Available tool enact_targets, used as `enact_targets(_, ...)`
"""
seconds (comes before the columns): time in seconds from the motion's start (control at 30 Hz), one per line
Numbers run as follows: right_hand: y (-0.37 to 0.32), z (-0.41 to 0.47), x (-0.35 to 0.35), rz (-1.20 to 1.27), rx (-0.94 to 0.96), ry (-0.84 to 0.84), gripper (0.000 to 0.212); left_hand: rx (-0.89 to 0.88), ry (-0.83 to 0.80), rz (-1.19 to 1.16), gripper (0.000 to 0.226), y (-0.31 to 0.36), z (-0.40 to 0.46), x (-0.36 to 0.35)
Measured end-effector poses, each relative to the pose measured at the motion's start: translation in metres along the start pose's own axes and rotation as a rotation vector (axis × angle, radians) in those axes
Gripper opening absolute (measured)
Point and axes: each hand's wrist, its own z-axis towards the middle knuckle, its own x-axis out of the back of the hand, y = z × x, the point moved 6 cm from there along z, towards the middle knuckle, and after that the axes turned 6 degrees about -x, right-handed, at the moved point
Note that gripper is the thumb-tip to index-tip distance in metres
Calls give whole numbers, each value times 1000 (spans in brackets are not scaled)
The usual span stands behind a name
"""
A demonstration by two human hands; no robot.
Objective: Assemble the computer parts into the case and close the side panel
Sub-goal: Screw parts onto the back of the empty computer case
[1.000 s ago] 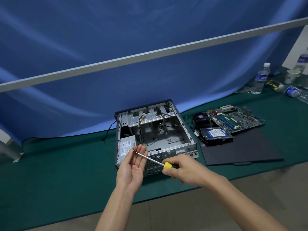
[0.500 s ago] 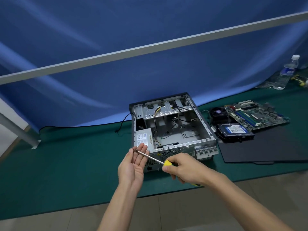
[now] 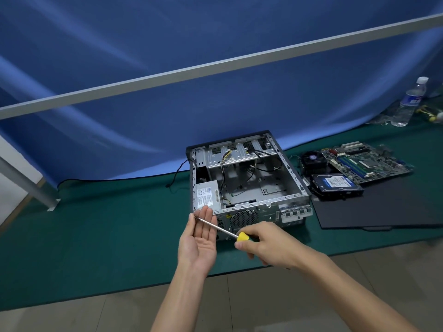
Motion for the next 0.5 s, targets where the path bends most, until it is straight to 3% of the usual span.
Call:
enact_targets(0.23,11,-4,-3,-203,-23,56,26,7,39,27,17,-6,-1,15)
enact_targets(0.5,15,-5,-13,-50,-102,9,25,-22,64,22,15,-7,-3,19)
